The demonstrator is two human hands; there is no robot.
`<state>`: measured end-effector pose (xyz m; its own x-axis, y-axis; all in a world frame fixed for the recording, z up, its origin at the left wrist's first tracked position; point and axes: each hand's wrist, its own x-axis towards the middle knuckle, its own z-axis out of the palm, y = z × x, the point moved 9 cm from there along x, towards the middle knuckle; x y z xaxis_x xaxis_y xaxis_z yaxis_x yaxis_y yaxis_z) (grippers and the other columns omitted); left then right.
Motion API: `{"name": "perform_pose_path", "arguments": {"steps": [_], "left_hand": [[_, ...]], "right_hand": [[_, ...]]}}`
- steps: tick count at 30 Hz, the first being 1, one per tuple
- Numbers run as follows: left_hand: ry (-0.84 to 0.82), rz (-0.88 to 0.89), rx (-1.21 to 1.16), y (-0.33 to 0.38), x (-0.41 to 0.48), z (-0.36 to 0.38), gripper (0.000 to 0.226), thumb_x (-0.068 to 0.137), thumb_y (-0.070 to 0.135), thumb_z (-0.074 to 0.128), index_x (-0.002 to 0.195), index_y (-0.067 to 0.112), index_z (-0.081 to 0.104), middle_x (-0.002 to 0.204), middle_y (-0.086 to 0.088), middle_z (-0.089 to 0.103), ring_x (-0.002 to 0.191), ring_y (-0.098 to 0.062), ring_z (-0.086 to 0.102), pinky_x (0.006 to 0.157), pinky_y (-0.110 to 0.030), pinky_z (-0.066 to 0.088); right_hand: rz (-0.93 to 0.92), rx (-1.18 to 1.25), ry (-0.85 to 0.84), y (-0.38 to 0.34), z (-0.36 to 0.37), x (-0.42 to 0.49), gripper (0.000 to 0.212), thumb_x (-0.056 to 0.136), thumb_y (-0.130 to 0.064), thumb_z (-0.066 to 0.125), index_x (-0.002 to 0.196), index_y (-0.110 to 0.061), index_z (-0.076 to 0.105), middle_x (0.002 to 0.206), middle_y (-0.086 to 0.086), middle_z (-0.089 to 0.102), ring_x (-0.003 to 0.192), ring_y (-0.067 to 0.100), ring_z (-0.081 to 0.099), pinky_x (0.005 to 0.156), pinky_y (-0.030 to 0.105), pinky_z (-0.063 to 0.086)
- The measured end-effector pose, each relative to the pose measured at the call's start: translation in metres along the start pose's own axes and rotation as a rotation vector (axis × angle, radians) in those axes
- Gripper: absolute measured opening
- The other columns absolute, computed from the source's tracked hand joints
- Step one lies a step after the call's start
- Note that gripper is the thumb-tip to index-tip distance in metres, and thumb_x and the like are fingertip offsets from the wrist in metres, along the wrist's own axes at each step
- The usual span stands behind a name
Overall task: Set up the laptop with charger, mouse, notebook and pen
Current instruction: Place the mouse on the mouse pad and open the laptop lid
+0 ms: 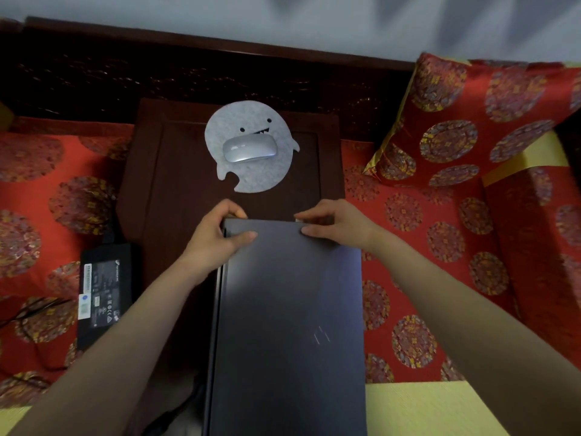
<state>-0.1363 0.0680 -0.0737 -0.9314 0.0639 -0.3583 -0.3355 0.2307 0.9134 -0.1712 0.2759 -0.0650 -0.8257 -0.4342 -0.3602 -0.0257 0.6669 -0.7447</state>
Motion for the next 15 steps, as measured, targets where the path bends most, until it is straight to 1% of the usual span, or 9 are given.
{"name": "perform_pose_path", "arguments": {"steps": [2, 4, 7, 10, 11, 13, 14, 15], "left_hand": [[-0.031, 0.003, 0.101, -0.006, 0.011, 0.003, 0.027, 0.075, 0.01, 0.076, 0.092, 0.01, 0.055, 0.081, -0.001, 0.054, 0.064, -0.004, 0.053, 0.055, -0.013, 0.047], [-0.048, -0.017, 0.162, -0.016, 0.018, 0.005, 0.029, 0.074, 0.015, 0.078, 0.095, 0.011, 0.058, 0.088, -0.004, 0.057, 0.074, -0.011, 0.054, 0.064, -0.019, 0.048], [-0.064, -0.021, 0.2, -0.025, 0.025, 0.005, 0.031, 0.072, 0.02, 0.08, 0.097, 0.013, 0.064, 0.095, -0.006, 0.063, 0.082, -0.013, 0.057, 0.075, -0.027, 0.05], [-0.063, -0.034, 0.22, -0.03, 0.028, 0.003, 0.033, 0.071, 0.026, 0.081, 0.1, 0.017, 0.069, 0.1, -0.004, 0.069, 0.091, -0.017, 0.064, 0.083, -0.032, 0.054], [-0.059, -0.037, 0.225, -0.031, 0.028, 0.003, 0.033, 0.071, 0.027, 0.081, 0.1, 0.018, 0.069, 0.101, -0.004, 0.07, 0.092, -0.018, 0.065, 0.085, -0.033, 0.055], [-0.05, -0.031, 0.241, -0.032, 0.027, 0.003, 0.032, 0.071, 0.028, 0.081, 0.099, 0.019, 0.069, 0.1, -0.005, 0.07, 0.091, -0.018, 0.065, 0.085, -0.034, 0.055], [-0.049, -0.019, 0.256, -0.032, 0.027, 0.002, 0.031, 0.071, 0.028, 0.081, 0.099, 0.019, 0.069, 0.099, -0.004, 0.07, 0.09, -0.017, 0.065, 0.084, -0.034, 0.055], [-0.051, -0.003, 0.271, -0.03, 0.028, 0.002, 0.031, 0.071, 0.029, 0.081, 0.098, 0.02, 0.069, 0.098, -0.003, 0.07, 0.089, -0.016, 0.065, 0.084, -0.034, 0.055]], "right_hand": [[0.017, -0.01, 0.015, 0.011, 0.004, 0.009, 0.03, 0.082, -0.022, 0.073, 0.111, -0.018, 0.071, 0.091, -0.005, 0.061, 0.076, 0.004, 0.057, 0.079, 0.026, 0.046], [0.039, 0.001, 0.02, 0.022, 0.009, 0.015, 0.029, 0.081, -0.02, 0.074, 0.11, -0.017, 0.071, 0.09, -0.006, 0.061, 0.073, 0.003, 0.055, 0.078, 0.023, 0.043], [0.048, 0.014, 0.029, 0.031, 0.011, 0.021, 0.03, 0.08, -0.018, 0.074, 0.109, -0.014, 0.071, 0.086, -0.011, 0.06, 0.073, 0.002, 0.054, 0.076, 0.02, 0.042], [0.029, 0.005, 0.034, 0.03, 0.011, 0.023, 0.03, 0.079, -0.017, 0.075, 0.109, -0.012, 0.071, 0.087, -0.006, 0.061, 0.074, 0.007, 0.053, 0.078, 0.024, 0.044], [0.023, -0.006, 0.033, 0.029, 0.012, 0.023, 0.03, 0.08, -0.017, 0.074, 0.11, -0.012, 0.071, 0.089, -0.005, 0.061, 0.074, 0.007, 0.053, 0.079, 0.026, 0.045], [0.01, -0.039, 0.044, 0.027, 0.013, 0.021, 0.03, 0.081, -0.019, 0.073, 0.11, -0.014, 0.071, 0.086, -0.013, 0.058, 0.071, 0.002, 0.052, 0.079, 0.027, 0.044], [0.001, -0.073, 0.068, 0.025, 0.012, 0.019, 0.029, 0.082, -0.023, 0.072, 0.11, -0.017, 0.071, 0.084, -0.017, 0.055, 0.072, 0.002, 0.052, 0.079, 0.028, 0.044], [-0.001, -0.133, 0.105, 0.024, 0.012, 0.016, 0.028, 0.083, -0.029, 0.07, 0.11, -0.022, 0.071, 0.084, -0.015, 0.055, 0.075, 0.004, 0.052, 0.08, 0.032, 0.044]]}}
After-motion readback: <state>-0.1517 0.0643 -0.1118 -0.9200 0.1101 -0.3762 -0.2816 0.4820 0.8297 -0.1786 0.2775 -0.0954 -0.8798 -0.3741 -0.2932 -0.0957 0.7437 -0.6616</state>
